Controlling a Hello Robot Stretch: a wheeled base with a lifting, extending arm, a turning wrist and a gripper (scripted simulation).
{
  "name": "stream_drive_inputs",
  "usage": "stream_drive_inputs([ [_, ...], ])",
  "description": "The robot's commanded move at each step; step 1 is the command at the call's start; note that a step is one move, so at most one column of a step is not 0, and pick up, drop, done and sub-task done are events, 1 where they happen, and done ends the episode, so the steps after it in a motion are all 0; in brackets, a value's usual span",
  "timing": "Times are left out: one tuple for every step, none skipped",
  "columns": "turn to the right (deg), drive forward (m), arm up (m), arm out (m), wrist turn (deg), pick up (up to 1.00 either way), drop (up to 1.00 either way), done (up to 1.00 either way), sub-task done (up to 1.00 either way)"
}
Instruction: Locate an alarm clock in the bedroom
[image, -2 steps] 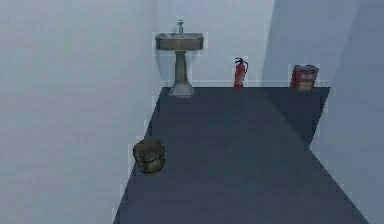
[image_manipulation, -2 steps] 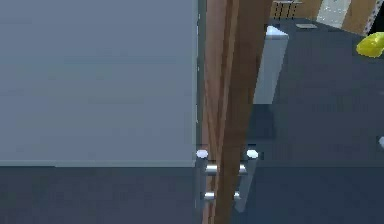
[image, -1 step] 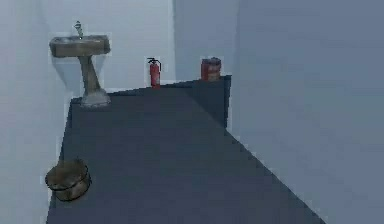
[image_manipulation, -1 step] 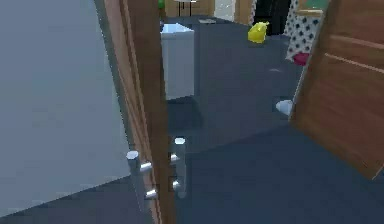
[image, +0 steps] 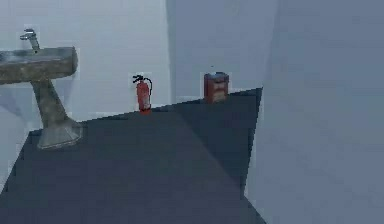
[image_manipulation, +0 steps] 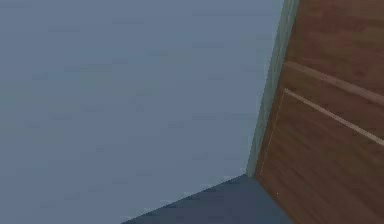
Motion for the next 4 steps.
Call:
stream_drive_inputs([
  [3.0, 0.00, 0.00, 0.00, 0.0, 0.00, 0.00, 0.00, 0.00],
  [0.0, 1.00, 0.00, 0.00, 0.0, 0.00, 0.00, 0.00, 0.00],
  [3.0, 0.00, 0.00, 0.00, 0.0, 0.00, 0.00, 0.00, 0.00],
  [-45.0, 0.00, 0.00, 0.00, 0.0, 0.00, 0.00, 0.00, 0.00],
])
